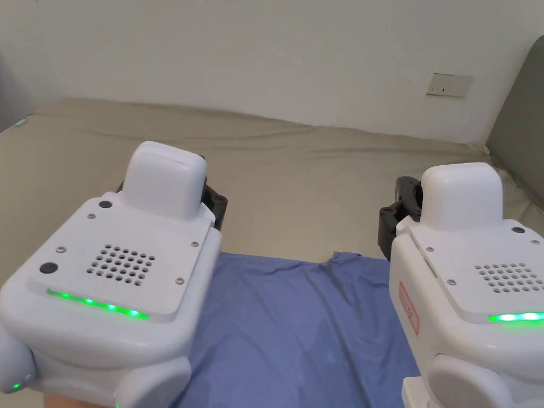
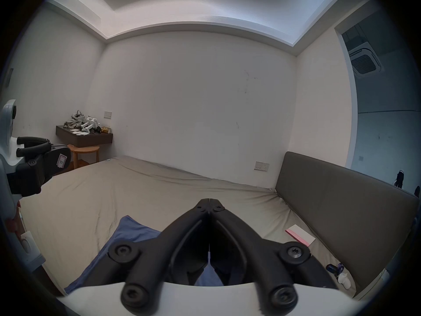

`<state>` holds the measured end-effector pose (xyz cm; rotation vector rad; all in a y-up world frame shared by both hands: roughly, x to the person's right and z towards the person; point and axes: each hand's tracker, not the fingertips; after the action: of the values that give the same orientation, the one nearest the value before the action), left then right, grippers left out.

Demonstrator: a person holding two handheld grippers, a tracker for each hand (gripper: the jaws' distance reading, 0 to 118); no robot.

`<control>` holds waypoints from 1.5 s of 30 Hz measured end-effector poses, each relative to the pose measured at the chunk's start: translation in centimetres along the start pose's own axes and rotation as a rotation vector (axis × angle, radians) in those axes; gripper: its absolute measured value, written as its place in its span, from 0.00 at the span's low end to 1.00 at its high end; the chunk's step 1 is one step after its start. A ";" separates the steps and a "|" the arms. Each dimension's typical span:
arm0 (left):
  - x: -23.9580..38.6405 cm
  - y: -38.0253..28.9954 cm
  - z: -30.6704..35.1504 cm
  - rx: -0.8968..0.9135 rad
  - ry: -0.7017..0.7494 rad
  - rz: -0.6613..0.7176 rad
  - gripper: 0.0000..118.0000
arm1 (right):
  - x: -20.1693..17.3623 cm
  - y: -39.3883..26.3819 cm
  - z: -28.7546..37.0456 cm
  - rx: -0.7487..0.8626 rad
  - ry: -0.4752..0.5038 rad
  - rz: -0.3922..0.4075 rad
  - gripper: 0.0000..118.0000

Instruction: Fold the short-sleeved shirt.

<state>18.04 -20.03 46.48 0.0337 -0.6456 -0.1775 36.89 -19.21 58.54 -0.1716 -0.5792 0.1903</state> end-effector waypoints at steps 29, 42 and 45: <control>-8.5 -30.0 -35.9 -0.816 0.048 0.184 0.87 | 8.1 -17.6 -12.8 -0.471 -0.128 0.051 0.01; -5.1 -24.5 -32.2 -0.663 -0.075 -0.012 0.00 | 11.2 -19.0 -21.6 -0.566 -0.043 0.007 0.03; -5.9 -22.0 -29.5 -0.606 -0.077 -0.007 0.00 | 13.0 -21.0 -27.1 -0.684 -0.006 0.013 0.71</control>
<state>27.77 -41.38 17.51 -0.5559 -0.6474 -0.3761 65.33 -39.49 47.55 -0.8373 -0.6328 -0.0017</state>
